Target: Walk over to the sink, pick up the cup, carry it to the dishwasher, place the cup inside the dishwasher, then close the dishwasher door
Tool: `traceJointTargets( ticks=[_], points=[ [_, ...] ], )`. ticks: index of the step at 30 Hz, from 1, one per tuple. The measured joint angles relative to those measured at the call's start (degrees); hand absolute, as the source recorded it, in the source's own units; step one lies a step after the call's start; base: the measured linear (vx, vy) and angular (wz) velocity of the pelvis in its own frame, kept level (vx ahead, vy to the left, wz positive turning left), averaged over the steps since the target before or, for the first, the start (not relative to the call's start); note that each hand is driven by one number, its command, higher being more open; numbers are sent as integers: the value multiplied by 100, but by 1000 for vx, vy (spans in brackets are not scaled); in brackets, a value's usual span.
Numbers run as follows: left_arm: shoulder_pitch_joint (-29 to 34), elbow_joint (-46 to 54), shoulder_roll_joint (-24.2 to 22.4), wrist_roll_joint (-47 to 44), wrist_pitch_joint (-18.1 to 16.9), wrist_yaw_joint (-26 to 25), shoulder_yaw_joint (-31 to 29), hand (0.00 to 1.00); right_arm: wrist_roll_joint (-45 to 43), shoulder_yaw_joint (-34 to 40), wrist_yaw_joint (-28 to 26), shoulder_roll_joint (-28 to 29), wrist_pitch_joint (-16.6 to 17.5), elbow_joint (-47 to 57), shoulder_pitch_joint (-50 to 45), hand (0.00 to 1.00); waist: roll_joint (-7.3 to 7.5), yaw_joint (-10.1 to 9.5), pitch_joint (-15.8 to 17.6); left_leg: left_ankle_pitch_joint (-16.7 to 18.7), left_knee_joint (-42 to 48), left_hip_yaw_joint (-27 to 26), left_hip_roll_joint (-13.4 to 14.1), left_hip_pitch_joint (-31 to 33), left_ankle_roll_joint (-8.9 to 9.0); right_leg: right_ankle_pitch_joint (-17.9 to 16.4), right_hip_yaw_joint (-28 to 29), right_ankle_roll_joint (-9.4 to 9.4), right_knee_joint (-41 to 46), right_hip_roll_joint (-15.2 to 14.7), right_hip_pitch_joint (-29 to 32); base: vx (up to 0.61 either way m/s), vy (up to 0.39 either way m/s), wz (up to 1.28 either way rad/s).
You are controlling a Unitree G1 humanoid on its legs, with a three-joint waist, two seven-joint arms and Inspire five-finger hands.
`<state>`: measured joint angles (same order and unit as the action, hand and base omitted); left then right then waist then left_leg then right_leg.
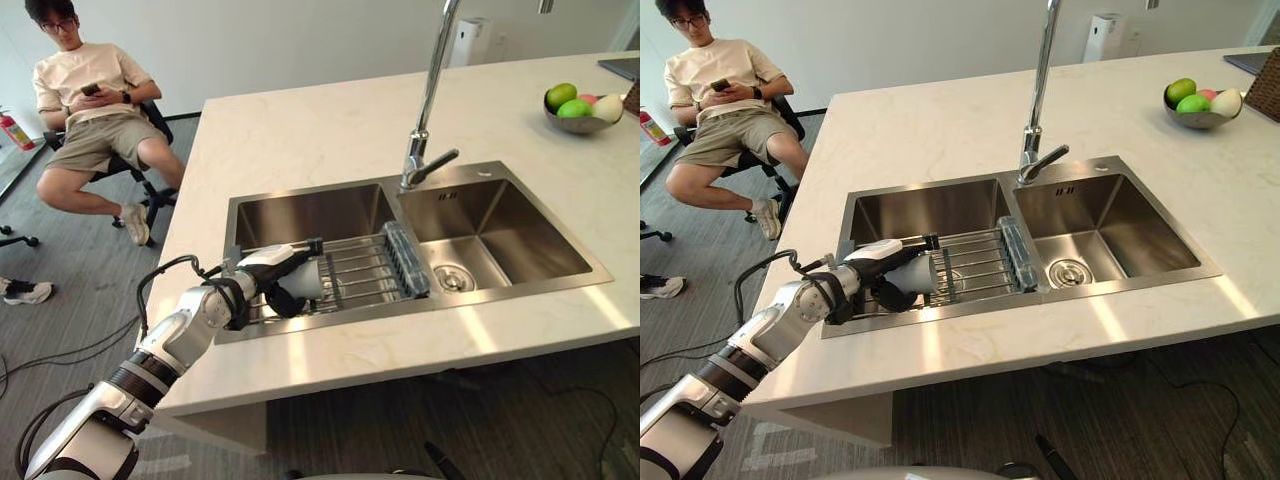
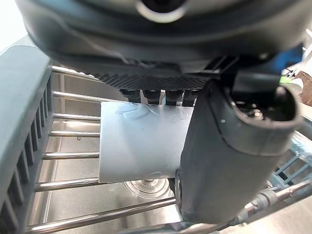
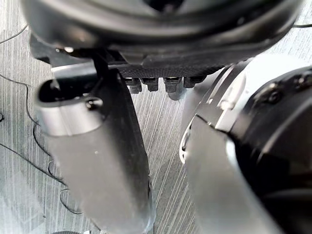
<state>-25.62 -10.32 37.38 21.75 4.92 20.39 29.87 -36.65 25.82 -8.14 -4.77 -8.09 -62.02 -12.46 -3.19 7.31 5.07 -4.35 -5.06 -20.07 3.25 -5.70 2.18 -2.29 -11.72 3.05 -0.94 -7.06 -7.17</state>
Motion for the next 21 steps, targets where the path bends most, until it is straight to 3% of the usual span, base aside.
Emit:
traceJointTargets(
  ticks=[5,12,13,21],
  points=[
    [-87,-128,-35,30,242,-10,2,100,-28,-336,181,-6,39,144,-53,100,-26,138,20,20,0,-19,0,-7,5,0,35,0,-6,1,10,10,3,-3],
    [-305,-126,-83,85,458,86,154,100,-27,-669,337,-32,85,293,-117,100,-80,154,80,42,2,-37,-3,-7,11,1,69,2,-7,1,21,24,2,-2],
    [-314,-122,-93,85,469,120,155,0,-27,-729,364,-59,85,312,-115,100,-103,152,93,42,2,-34,-2,-7,11,1,67,2,-6,1,21,0,0,0],
    [-359,-118,-261,286,493,160,206,0,-40,-939,497,-117,78,470,-109,100,-147,210,194,50,0,-30,-1,-4,21,-4,78,4,-4,-2,41,0,0,0]
  ],
)
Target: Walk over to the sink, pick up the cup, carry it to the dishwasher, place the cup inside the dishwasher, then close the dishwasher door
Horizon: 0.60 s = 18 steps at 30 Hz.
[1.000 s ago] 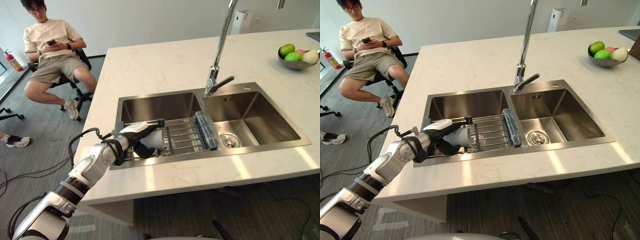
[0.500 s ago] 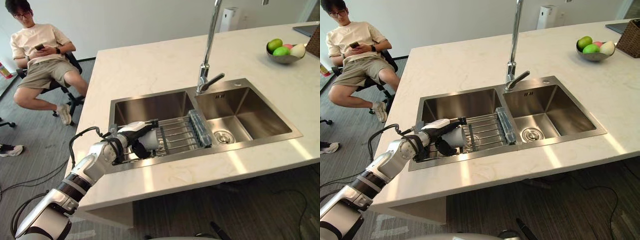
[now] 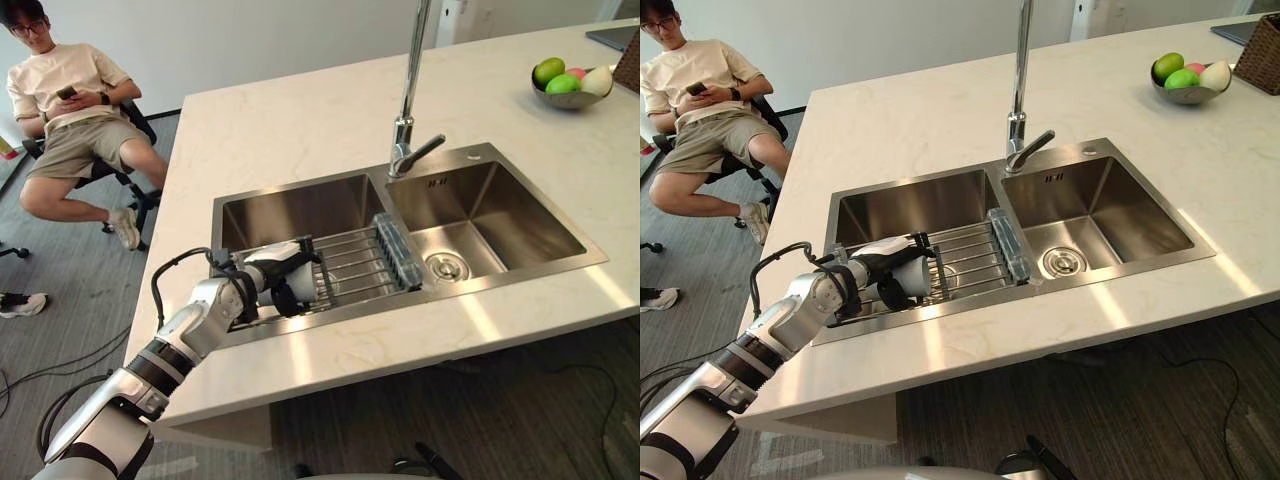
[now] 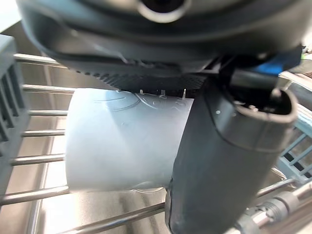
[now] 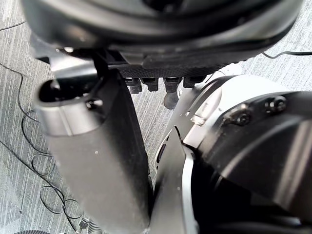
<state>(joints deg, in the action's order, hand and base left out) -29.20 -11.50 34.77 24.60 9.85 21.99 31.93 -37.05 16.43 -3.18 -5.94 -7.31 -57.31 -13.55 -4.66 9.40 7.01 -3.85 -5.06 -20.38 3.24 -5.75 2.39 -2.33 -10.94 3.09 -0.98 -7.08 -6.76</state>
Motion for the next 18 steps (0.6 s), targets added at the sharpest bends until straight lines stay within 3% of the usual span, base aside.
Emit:
traceJointTargets(
  ticks=[5,10,15,18],
  points=[
    [-29,70,25,12,-134,-213,90,0,-3,-122,72,-19,1,53,-4,100,4,-10,67,4,1,30,-4,16,5,0,-10,0,0,1,3,5,-1,2],
    [42,-6,35,-41,-416,-781,234,0,1,-140,29,-31,78,48,-6,100,3,-9,79,3,1,87,-20,43,5,0,-56,1,-6,-11,3,0,0,5],
    [318,-12,76,-497,-999,-1841,239,0,34,-170,-139,-32,199,17,-9,100,8,-23,82,-10,2,239,-46,140,-14,-3,-207,7,-35,-27,5,18,-7,15],
    [595,257,64,-1463,-1440,-2552,90,0,74,-173,-238,-41,279,-44,5,100,9,-92,82,-13,4,305,-46,168,-17,-3,-293,8,-38,-24,-4,29,-14,10]
  ],
)
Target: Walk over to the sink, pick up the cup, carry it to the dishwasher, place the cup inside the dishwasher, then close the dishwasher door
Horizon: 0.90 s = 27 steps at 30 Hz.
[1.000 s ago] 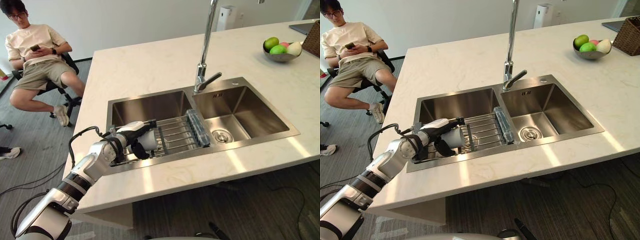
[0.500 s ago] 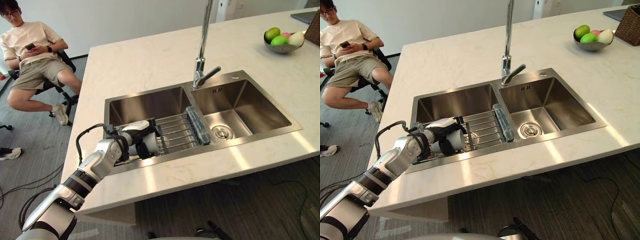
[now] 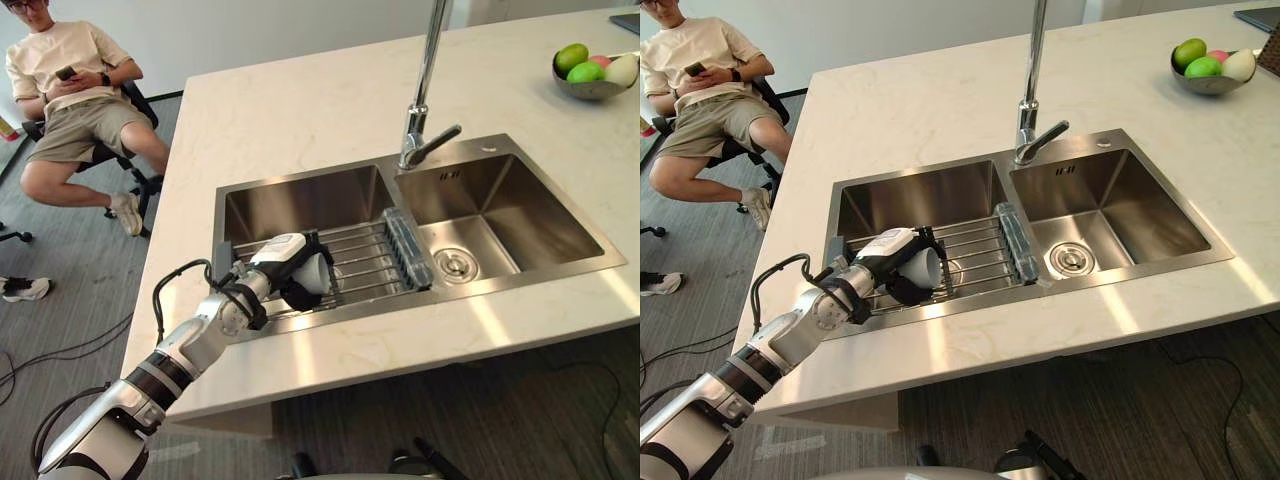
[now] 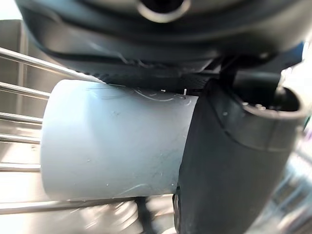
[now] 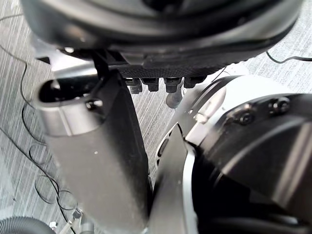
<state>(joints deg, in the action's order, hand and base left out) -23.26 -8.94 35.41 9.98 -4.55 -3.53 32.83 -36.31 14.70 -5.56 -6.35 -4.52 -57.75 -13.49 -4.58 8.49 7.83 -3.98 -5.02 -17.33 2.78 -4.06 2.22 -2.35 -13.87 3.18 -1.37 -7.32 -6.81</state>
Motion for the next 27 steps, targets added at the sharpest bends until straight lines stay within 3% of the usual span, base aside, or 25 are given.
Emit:
traceJointTargets(
  ticks=[2,5,7,9,12,14,15,16,17,18,19,21,23,27],
  points=[
    [571,684,-291,-934,-440,-350,-626,0,53,1,-72,-7,30,-11,0,100,2,-75,0,0,1,59,10,-1,0,-3,-77,5,32,6,-16,23,-19,6],
    [987,1463,-1017,-1839,-789,-378,-1333,0,250,103,-98,5,17,-37,-14,100,3,-272,0,0,3,145,13,-23,-1,-90,-125,104,265,-26,8,11,-8,16],
    [1184,2070,-1571,-2544,-1064,-309,-1815,0,534,282,-112,43,12,-35,-46,100,21,-363,10,23,51,360,-12,-93,-23,-305,-274,201,801,-129,39,-32,10,47],
    [1218,2470,-1954,-3147,-1324,-69,-2406,0,750,647,-211,100,7,-42,-89,100,101,-512,56,121,152,718,-167,-154,-62,-656,-365,235,1789,-424,168,-84,41,77],
    [1218,2507,-2095,-3466,-1461,110,-2696,0,853,895,-359,133,24,-42,-133,100,102,-554,53,158,253,1232,-267,-151,-123,-697,-101,212,2737,-592,332,-68,27,100],
    [1243,2511,-2070,-3681,-1503,264,-2800,0,896,1031,-482,263,77,-2,-258,100,272,-582,-16,165,364,1917,-470,9,-144,-666,531,34,3528,-601,543,-50,-41,166],
    [1307,2515,-2088,-3792,-1533,325,-2791,0,893,1085,-505,338,84,-4,-302,100,300,-588,-82,183,233,2233,-559,93,-123,-535,797,-226,3593,-491,622,76,-37,180],
    [1348,2516,-2094,-3828,-1542,368,-2795,0,880,1148,-515,507,94,-30,-337,100,572,-586,-144,310,969,2267,-827,403,-319,-546,1133,-261,3625,-672,710,152,-33,210],
    [1428,2511,-2203,-3832,-1547,355,-2812,0,882,1129,-569,455,109,89,-436,100,518,-633,-166,895,2095,2204,-812,654,-326,-597,1226,-224,3663,-503,673,188,31,171],
    [1472,2514,-2287,-3830,-1544,348,-2830,0,885,1135,-593,416,106,112,-487,100,344,-653,-216,1242,1845,2375,-649,520,-380,-630,1210,-171,3651,-318,639,130,-30,107],
    [1639,2488,-2293,-3823,-1549,314,-2992,0,907,1112,-580,518,93,13,-434,100,498,-778,-212,1136,1507,2408,-733,332,-317,-736,1393,-37,3563,-393,512,76,-64,64],
    [1873,2482,-2288,-3826,-1462,76,-3275,0,1062,1076,-656,630,89,-37,-462,100,634,-889,-326,882,1386,2562,-730,332,-423,-787,1340,30,3196,-364,340,65,-111,42],
    [2114,2478,-2277,-3840,-1302,-156,-3903,0,1336,1049,-745,610,74,-115,-396,100,661,-972,-346,845,1466,2853,-715,530,-384,-1092,1056,14,2441,-278,173,41,-148,56],
    [2371,2480,-2299,-4087,-1261,-158,-4408,0,1428,701,-814,412,4,-172,-314,100,660,-1075,-347,821,1607,3264,-828,727,-220,-1089,622,31,1676,-220,20,-40,-178,70]
  ],
)
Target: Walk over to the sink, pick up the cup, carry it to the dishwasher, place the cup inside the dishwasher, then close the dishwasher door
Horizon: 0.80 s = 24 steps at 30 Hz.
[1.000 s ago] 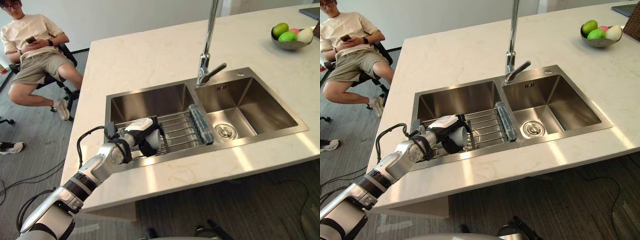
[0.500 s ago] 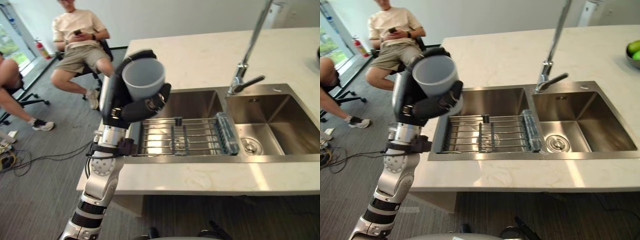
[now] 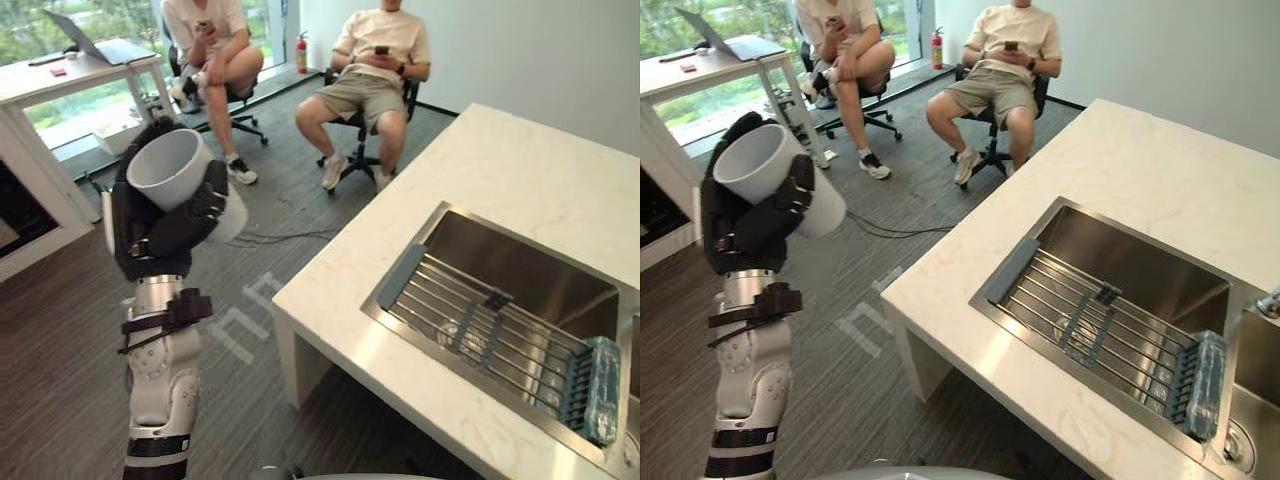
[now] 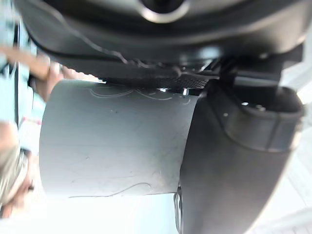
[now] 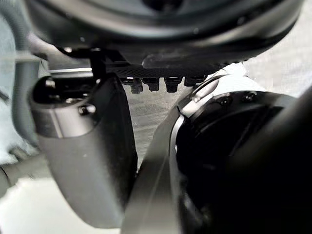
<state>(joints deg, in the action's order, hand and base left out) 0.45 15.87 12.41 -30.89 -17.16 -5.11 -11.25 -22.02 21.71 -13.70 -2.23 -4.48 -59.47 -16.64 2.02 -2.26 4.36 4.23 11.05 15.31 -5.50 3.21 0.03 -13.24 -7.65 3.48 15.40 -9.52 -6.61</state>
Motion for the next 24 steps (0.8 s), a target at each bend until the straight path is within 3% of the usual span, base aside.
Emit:
traceJointTargets(
  ticks=[2,4,5,6,8,10,11,13,14,16,19,24],
  points=[
    [124,24,-15,-69,-1,17,-5,0,135,-143,1,-135,-75,-102,111,100,-104,-174,47,-91,16,125,2,103,170,-40,-279,27,-201,74,-180,-48,-193,85],
    [142,53,-46,-64,20,194,2,0,178,-222,3,-291,-185,-158,215,100,-264,-120,227,-275,-124,-461,129,254,186,-76,-984,-18,-424,120,-524,-138,-172,165],
    [163,62,-79,-62,16,418,2,0,-85,33,109,-155,-23,-85,94,100,-292,-50,305,-68,-151,-1755,553,300,-38,-74,-1609,-20,-518,145,-761,-197,-254,250],
    [143,59,-153,-55,12,634,61,0,-299,57,141,-86,1,1,-93,100,-247,161,321,39,-53,-3181,999,351,-245,-74,-2244,-20,-604,89,-953,-174,-200,246],
    [112,58,-231,-50,-13,798,171,0,-504,68,180,-96,0,25,-209,100,-284,330,303,75,152,-4414,1399,376,-382,-77,-2767,-25,-627,39,-1014,-100,-37,184],
    [5,89,-261,-33,-40,952,624,0,-612,71,246,-184,-37,28,-289,100,-474,508,229,166,552,-6261,1964,400,-560,-87,-3642,-28,-579,-26,-1025,-5,128,220],
    [-50,149,-258,79,-23,926,870,0,-587,51,264,-291,-139,27,-240,100,-595,538,197,168,679,-6891,2103,322,-770,-121,-3993,12,-409,-40,-1036,42,153,192],
    [-157,205,-222,186,16,876,1171,0,-491,-14,287,-450,-374,24,-162,100,-616,646,203,40,688,-7504,2058,138,-945,-160,-4297,15,-189,-155,-1225,133,304,201],
    [-220,232,-203,205,39,834,1203,0,-456,-13,297,-460,-421,25,-133,100,-594,662,234,69,686,-7426,1934,159,-933,-297,-4264,74,-160,-211,-1281,129,399,177],
    [-195,280,-166,222,100,571,1110,0,-237,-15,342,-520,-483,14,12,100,-541,519,296,94,659,-7209,1673,202,-954,-386,-4056,259,-292,-227,-1362,3,341,95],
    [0,312,-146,215,221,358,1038,0,0,28,278,-568,-490,-160,138,100,-562,441,294,10,315,-6879,1246,200,-965,-372,-3798,295,-463,-142,-1425,-84,296,73],
    [316,659,-148,156,588,447,1162,0,271,-77,150,-652,-398,-319,356,100,-579,330,260,-390,-503,-6651,709,204,-1032,-349,-3632,326,-478,-151,-1230,-141,222,32]
  ],
)
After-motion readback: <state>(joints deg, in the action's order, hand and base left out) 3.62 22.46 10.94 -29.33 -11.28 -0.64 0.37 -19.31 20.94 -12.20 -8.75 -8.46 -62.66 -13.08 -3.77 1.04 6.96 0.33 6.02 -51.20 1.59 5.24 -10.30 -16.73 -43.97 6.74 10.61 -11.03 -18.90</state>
